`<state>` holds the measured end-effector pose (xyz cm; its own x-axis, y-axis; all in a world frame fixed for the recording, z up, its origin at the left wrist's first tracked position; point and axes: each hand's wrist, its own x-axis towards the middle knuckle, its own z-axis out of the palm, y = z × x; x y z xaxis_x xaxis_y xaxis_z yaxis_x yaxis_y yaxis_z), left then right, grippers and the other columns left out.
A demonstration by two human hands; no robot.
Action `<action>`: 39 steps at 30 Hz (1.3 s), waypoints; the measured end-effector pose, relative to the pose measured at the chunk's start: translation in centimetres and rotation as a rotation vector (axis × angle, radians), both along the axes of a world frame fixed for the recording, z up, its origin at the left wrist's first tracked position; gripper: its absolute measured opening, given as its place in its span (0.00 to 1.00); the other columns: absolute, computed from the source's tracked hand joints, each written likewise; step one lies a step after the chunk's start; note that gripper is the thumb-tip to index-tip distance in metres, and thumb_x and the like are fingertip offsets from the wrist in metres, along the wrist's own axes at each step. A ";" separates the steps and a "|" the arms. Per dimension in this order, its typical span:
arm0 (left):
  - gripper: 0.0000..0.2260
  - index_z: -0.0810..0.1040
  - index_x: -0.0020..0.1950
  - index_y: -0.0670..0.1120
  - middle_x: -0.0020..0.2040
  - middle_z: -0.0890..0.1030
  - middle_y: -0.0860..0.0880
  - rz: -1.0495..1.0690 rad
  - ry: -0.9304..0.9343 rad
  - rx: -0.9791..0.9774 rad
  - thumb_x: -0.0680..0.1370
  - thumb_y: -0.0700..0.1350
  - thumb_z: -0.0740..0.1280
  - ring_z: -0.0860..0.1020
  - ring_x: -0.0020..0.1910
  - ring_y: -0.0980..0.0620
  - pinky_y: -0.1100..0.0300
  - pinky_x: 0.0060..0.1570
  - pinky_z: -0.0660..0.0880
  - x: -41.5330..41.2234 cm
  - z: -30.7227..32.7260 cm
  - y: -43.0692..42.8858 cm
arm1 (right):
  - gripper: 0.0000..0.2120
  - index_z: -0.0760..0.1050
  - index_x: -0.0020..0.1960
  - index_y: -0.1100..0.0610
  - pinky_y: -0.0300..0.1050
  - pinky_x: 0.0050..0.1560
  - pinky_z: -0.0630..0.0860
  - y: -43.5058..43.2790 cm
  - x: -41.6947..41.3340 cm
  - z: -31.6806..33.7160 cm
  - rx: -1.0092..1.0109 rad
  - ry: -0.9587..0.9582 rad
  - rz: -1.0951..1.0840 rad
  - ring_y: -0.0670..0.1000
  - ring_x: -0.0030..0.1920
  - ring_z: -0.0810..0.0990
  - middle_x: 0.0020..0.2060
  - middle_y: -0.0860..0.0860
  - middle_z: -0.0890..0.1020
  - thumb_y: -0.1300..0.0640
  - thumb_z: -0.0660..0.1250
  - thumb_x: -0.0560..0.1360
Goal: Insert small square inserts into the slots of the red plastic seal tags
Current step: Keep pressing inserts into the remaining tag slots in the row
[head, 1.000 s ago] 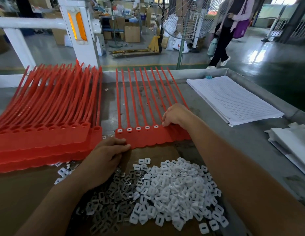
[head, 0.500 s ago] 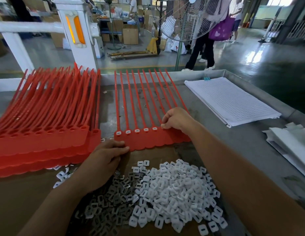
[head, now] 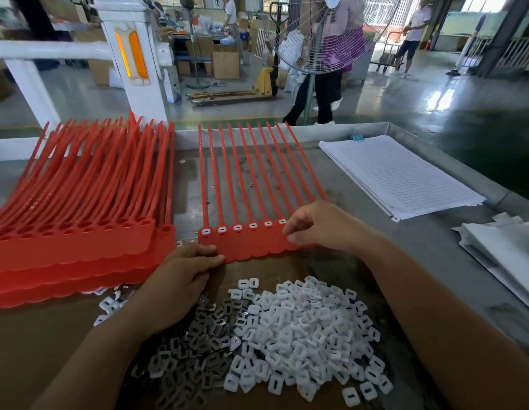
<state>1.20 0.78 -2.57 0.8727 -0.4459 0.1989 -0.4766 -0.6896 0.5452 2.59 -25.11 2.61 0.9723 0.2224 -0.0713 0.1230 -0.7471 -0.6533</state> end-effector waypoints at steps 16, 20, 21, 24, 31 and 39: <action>0.17 0.72 0.65 0.52 0.66 0.67 0.58 0.010 0.003 0.022 0.78 0.38 0.58 0.58 0.61 0.66 0.71 0.62 0.51 0.0 -0.1 0.0 | 0.05 0.79 0.37 0.48 0.33 0.43 0.74 -1.0 -3.5 -0.5 -0.110 0.233 0.170 0.34 0.34 0.77 0.32 0.41 0.81 0.56 0.73 0.68; 0.18 0.72 0.65 0.52 0.67 0.67 0.58 0.005 0.001 0.025 0.78 0.38 0.58 0.58 0.62 0.65 0.70 0.63 0.51 0.0 -0.2 0.1 | 0.06 0.77 0.37 0.49 0.31 0.41 0.72 -1.0 -3.6 -0.5 -0.043 0.228 0.120 0.35 0.33 0.76 0.33 0.43 0.80 0.58 0.70 0.72; 0.18 0.72 0.65 0.52 0.67 0.67 0.58 0.005 0.002 0.026 0.78 0.38 0.58 0.58 0.62 0.65 0.70 0.63 0.51 0.1 -0.2 0.0 | 0.07 0.77 0.37 0.49 0.30 0.39 0.71 -1.1 -3.6 -0.5 -0.017 0.215 0.096 0.35 0.32 0.76 0.33 0.43 0.80 0.58 0.69 0.73; 0.17 0.72 0.65 0.53 0.67 0.66 0.58 0.008 0.003 0.030 0.78 0.38 0.58 0.58 0.62 0.65 0.71 0.62 0.51 0.1 -0.2 0.0 | 0.07 0.75 0.39 0.52 0.32 0.35 0.71 -1.3 -3.6 -0.7 0.103 0.229 0.017 0.38 0.32 0.78 0.31 0.44 0.81 0.59 0.65 0.76; 0.17 0.73 0.65 0.51 0.66 0.67 0.57 0.008 0.005 0.022 0.78 0.37 0.59 0.60 0.63 0.64 0.73 0.60 0.51 0.2 -0.3 0.0 | 0.07 0.73 0.40 0.56 0.33 0.31 0.72 -1.7 -3.3 -0.9 0.376 0.293 -0.064 0.45 0.32 0.80 0.32 0.50 0.83 0.64 0.63 0.76; 0.18 0.72 0.65 0.52 0.67 0.66 0.58 0.005 0.007 0.029 0.78 0.38 0.58 0.57 0.61 0.66 0.73 0.60 0.50 0.2 -0.3 0.1 | 0.09 0.77 0.43 0.57 0.36 0.36 0.78 -2.2 -3.0 -1.3 0.494 0.258 -0.111 0.44 0.35 0.82 0.32 0.49 0.82 0.70 0.68 0.70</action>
